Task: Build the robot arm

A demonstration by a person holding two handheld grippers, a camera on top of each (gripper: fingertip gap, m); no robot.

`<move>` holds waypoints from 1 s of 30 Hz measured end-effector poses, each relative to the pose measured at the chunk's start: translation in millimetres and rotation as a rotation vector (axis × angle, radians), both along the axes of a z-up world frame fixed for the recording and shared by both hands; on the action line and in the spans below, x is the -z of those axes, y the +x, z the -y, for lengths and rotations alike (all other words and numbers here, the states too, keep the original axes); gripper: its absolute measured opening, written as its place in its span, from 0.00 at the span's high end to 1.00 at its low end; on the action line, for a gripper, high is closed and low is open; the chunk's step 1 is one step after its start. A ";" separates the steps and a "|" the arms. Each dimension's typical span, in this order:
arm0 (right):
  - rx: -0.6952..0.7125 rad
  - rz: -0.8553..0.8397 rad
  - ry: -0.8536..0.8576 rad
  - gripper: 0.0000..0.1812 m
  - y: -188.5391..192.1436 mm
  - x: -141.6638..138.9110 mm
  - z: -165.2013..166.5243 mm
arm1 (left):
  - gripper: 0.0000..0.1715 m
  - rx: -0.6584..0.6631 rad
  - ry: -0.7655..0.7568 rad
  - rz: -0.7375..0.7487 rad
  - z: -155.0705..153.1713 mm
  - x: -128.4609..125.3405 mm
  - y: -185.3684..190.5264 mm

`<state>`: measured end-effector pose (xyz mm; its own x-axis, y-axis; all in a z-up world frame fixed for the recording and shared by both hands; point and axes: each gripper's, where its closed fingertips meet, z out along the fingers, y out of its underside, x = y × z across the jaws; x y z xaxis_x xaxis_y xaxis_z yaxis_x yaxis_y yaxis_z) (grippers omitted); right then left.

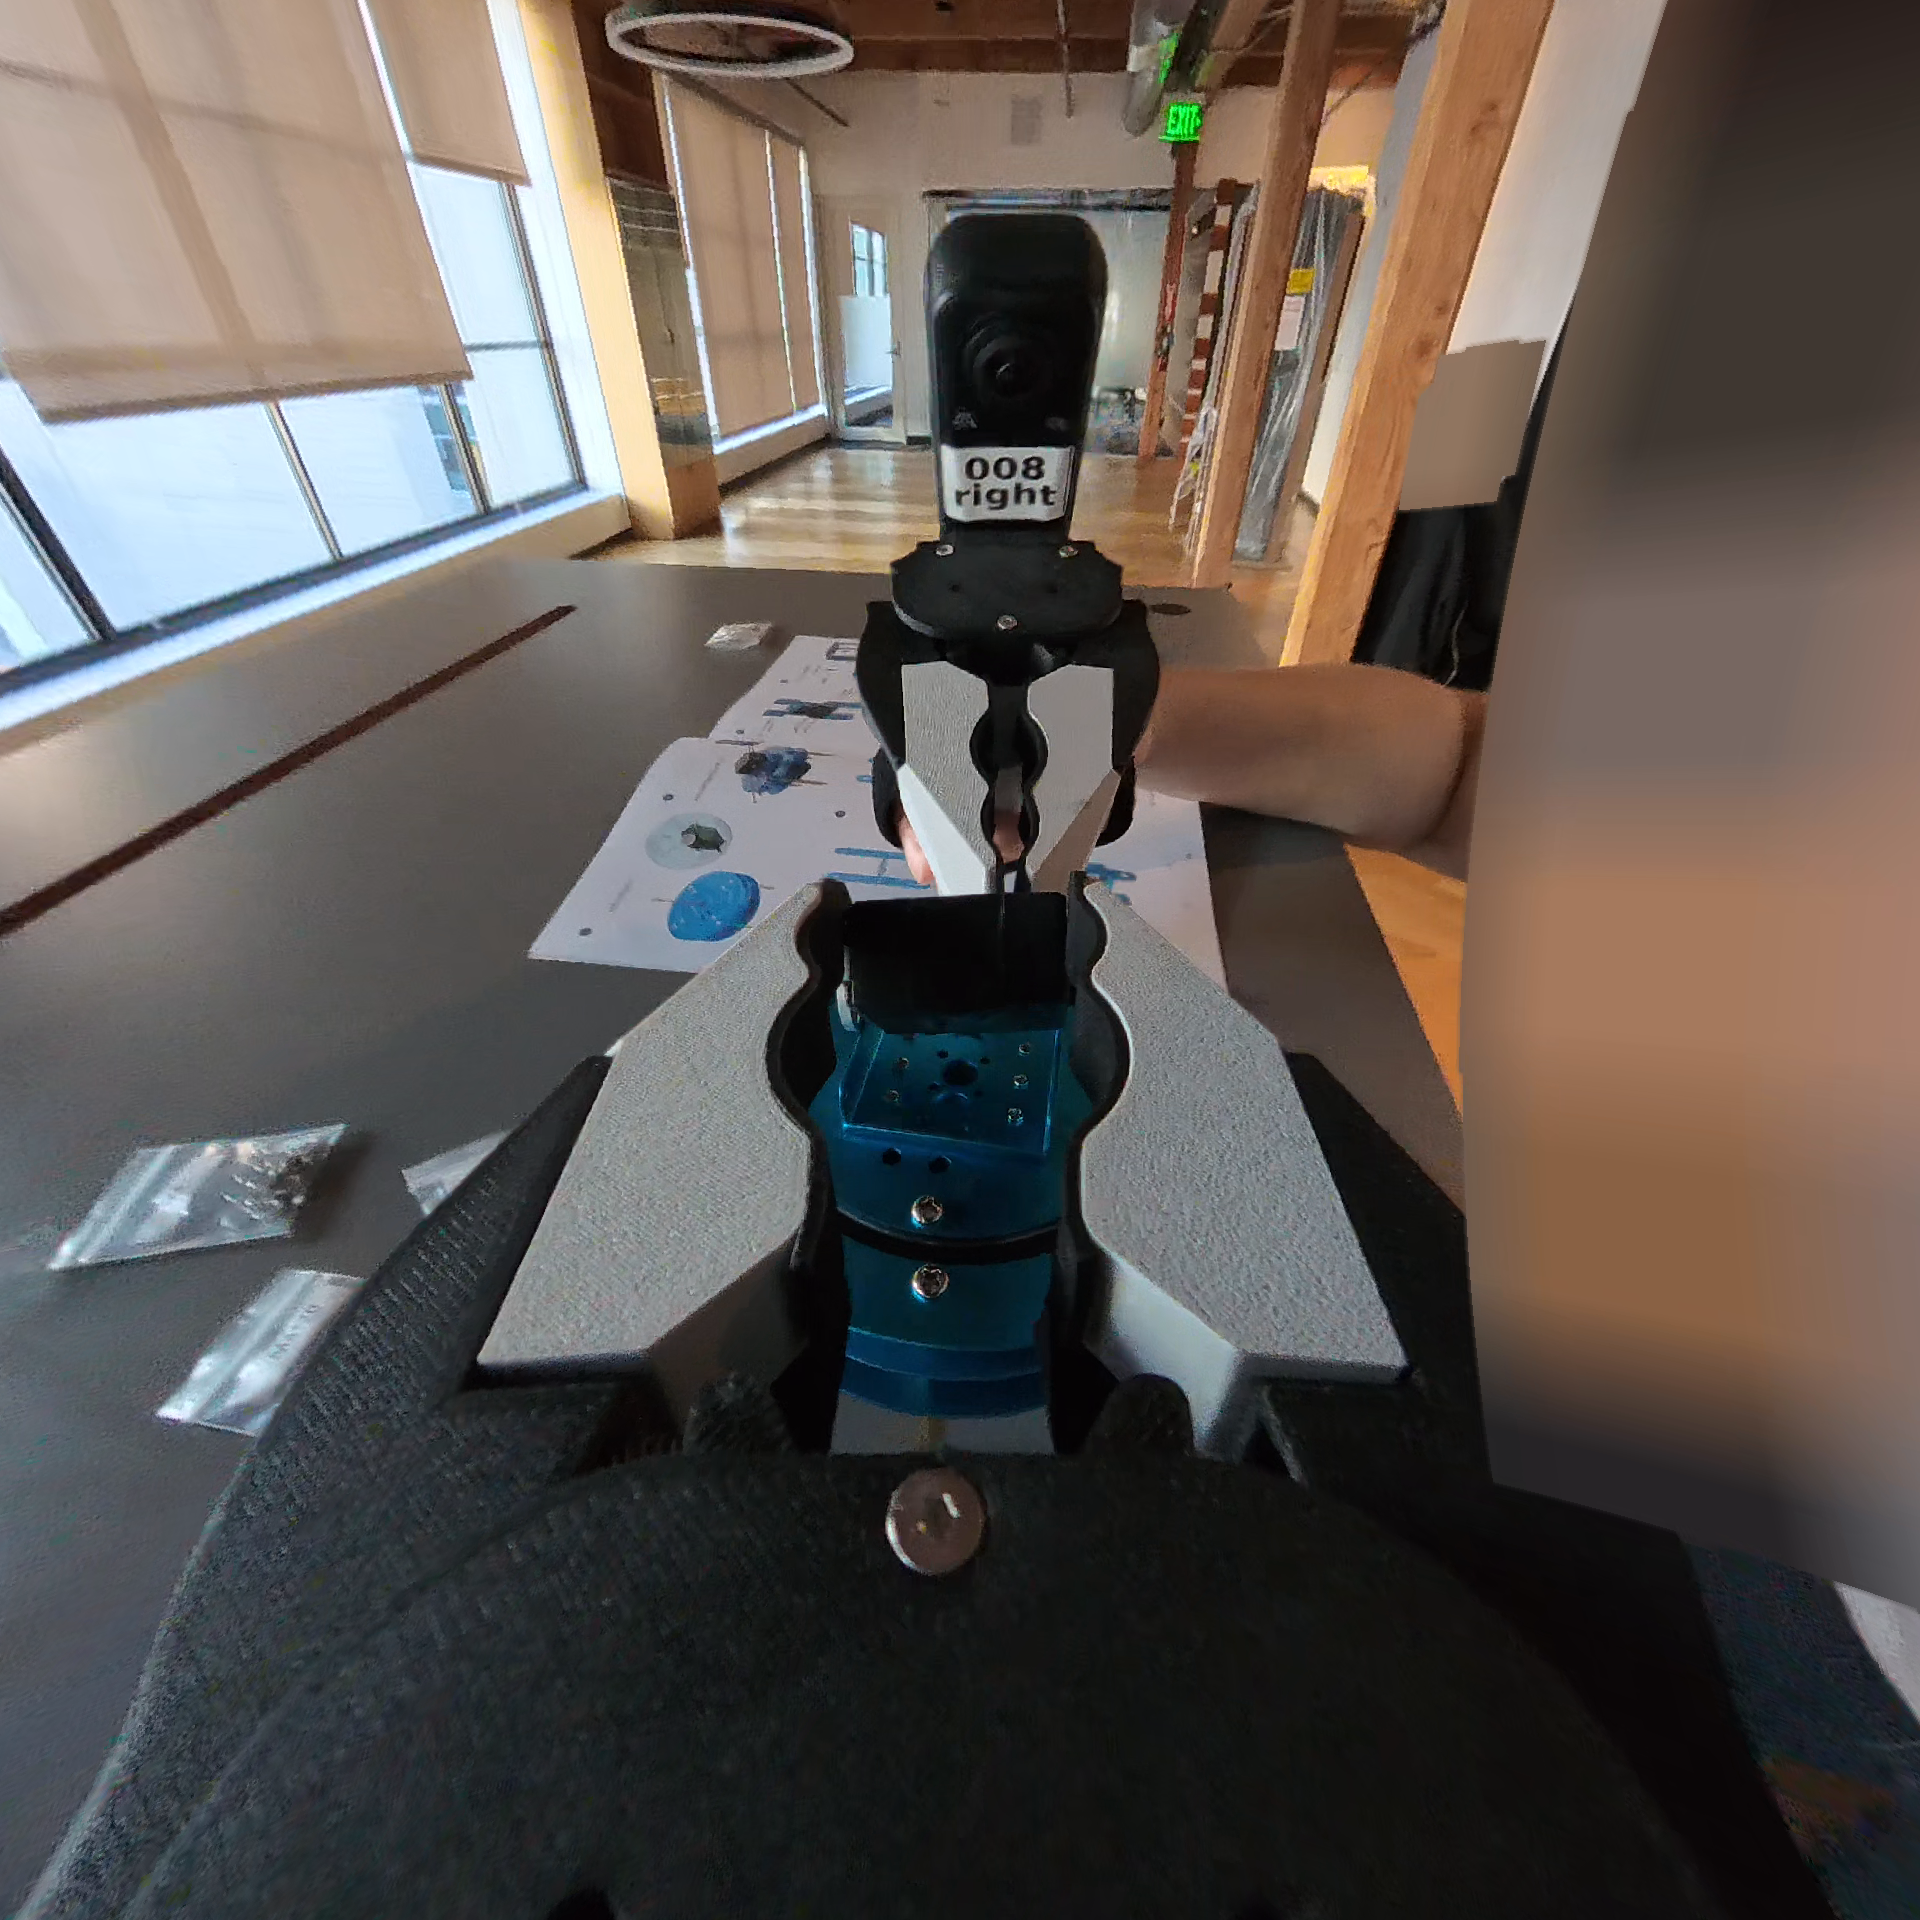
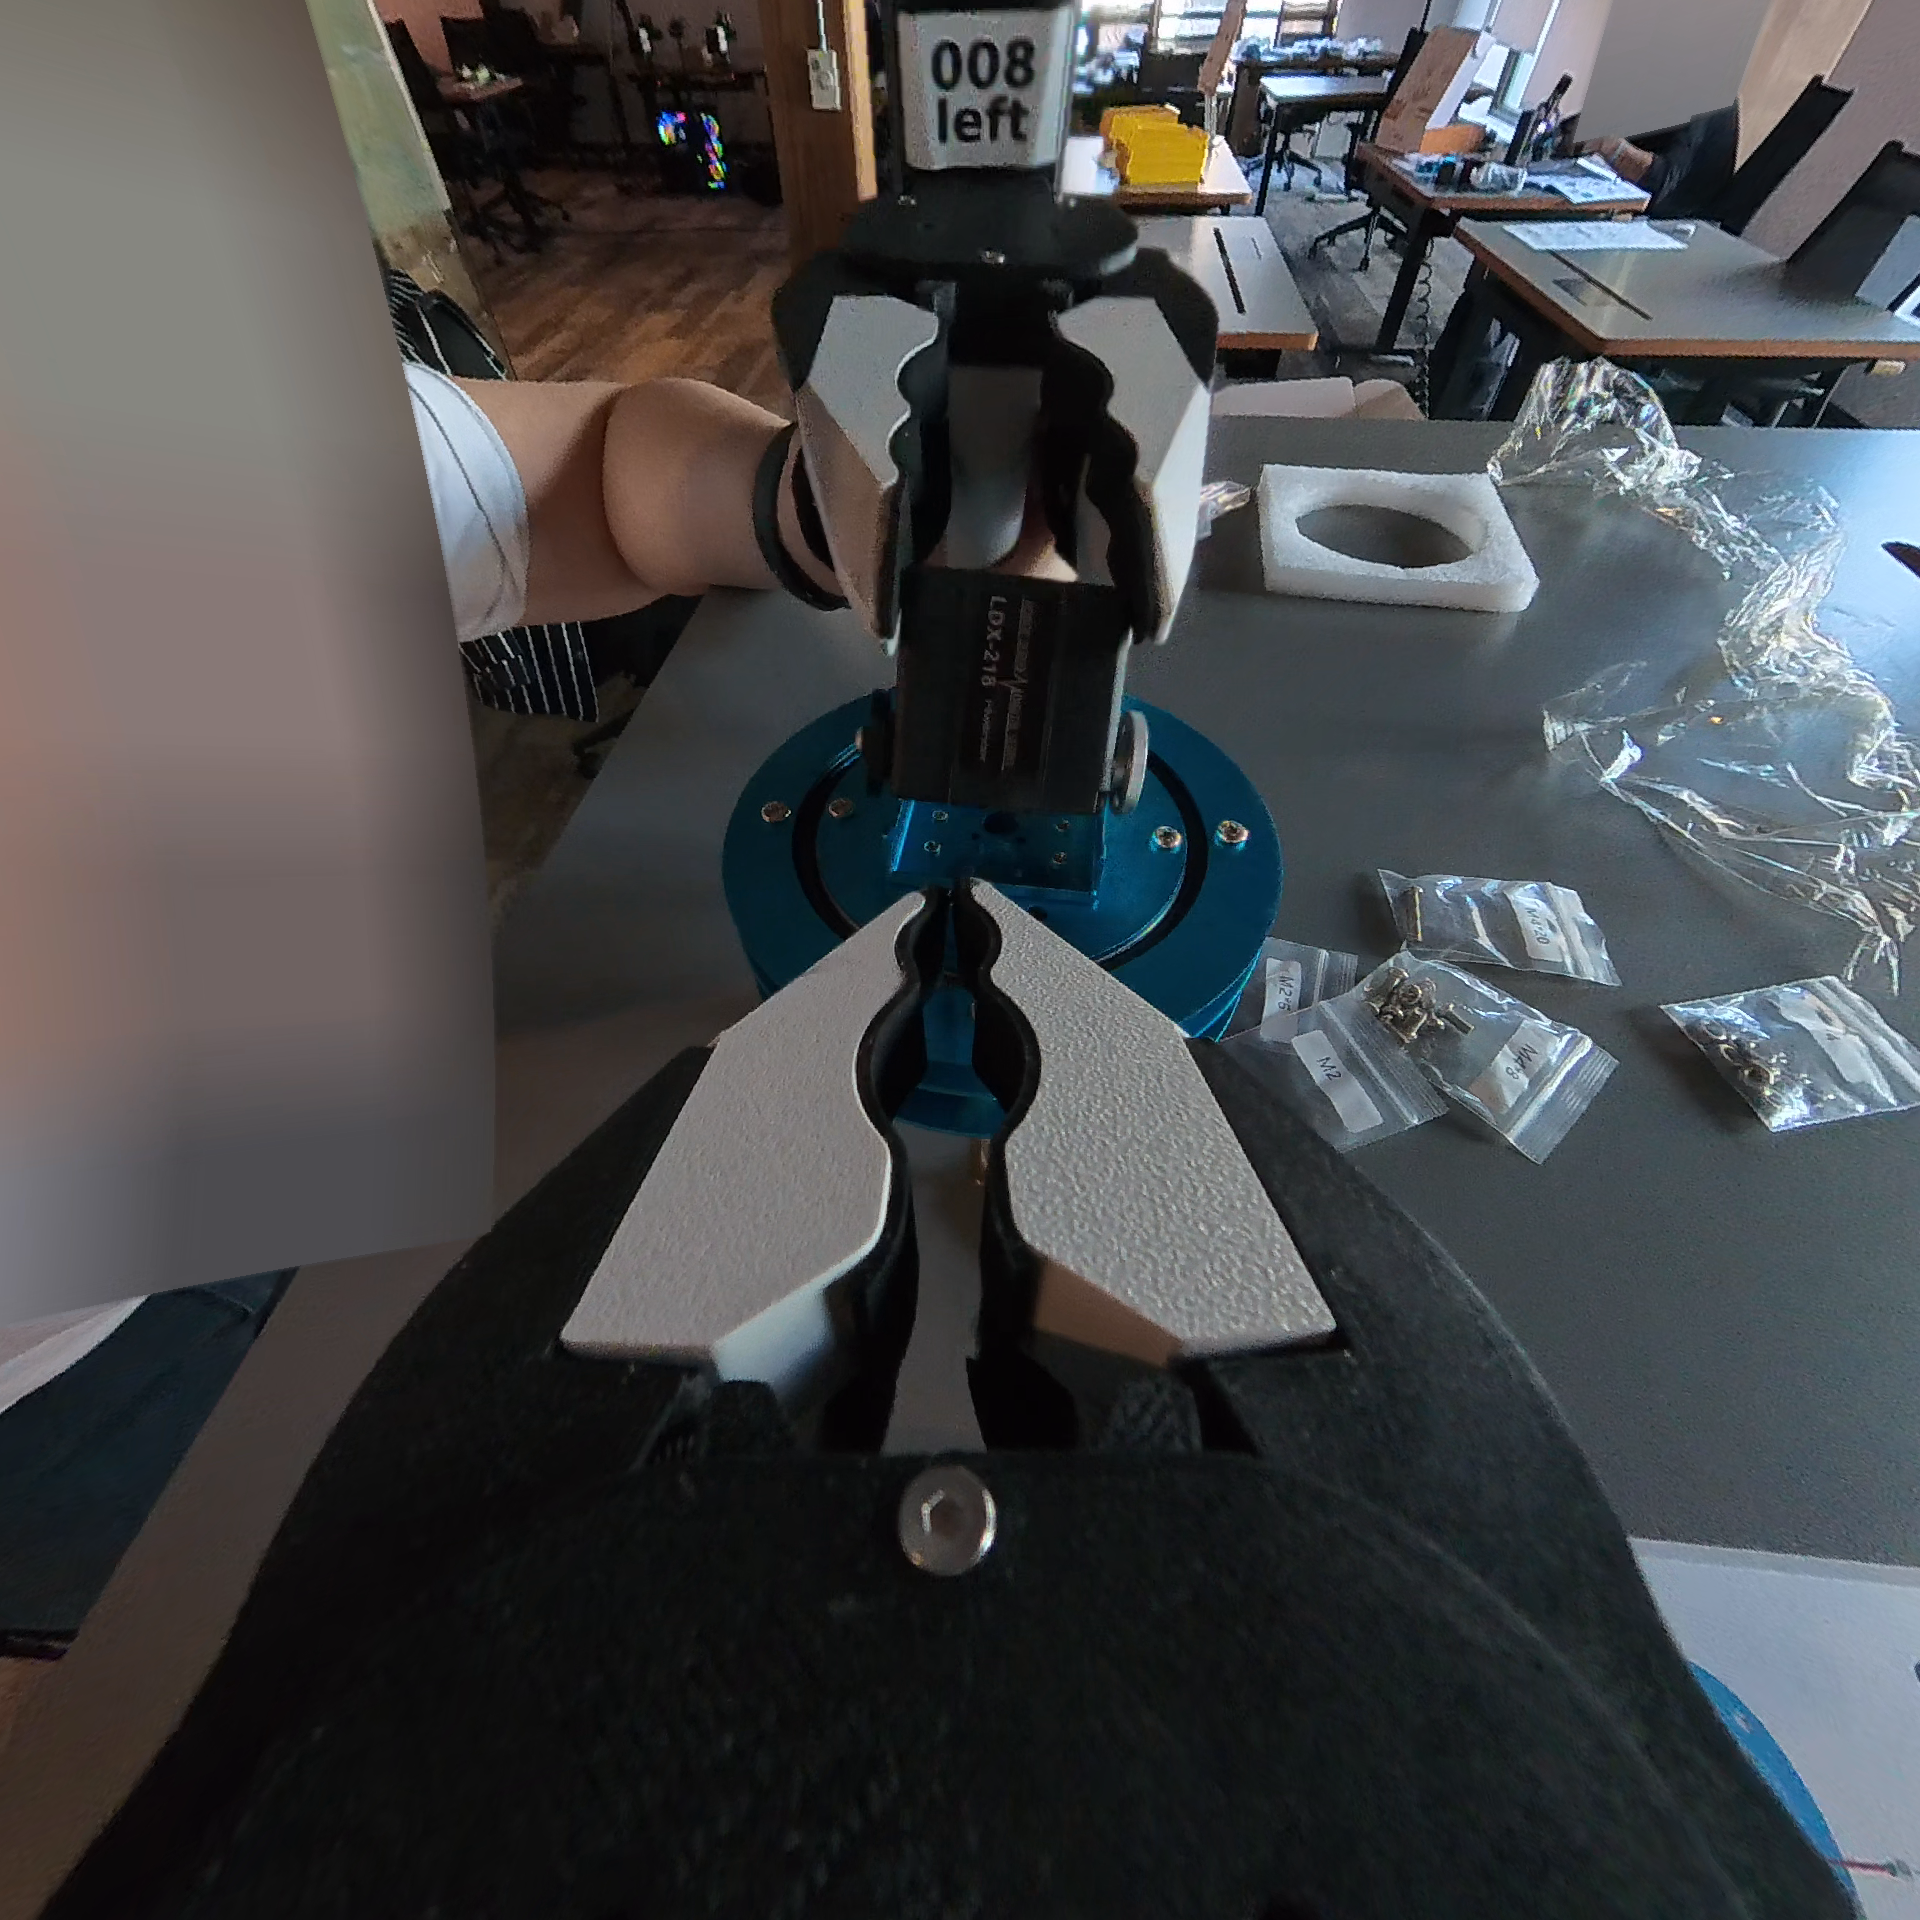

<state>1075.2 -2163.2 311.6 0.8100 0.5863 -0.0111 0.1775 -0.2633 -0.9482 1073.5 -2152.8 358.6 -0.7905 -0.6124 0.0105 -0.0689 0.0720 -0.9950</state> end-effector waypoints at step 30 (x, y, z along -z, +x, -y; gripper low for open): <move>-0.006 0.047 0.005 1.00 -2.9 3.8 0.6 | 0.75 0.021 0.234 -0.178 -8.3 31.6 -1.8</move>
<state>1072.3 -2163.9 307.8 0.8062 0.5909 0.0301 0.2234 -0.2569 -0.9403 1071.6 -2144.6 327.0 -0.8015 -0.5979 0.0105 -0.2373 0.3018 -0.9234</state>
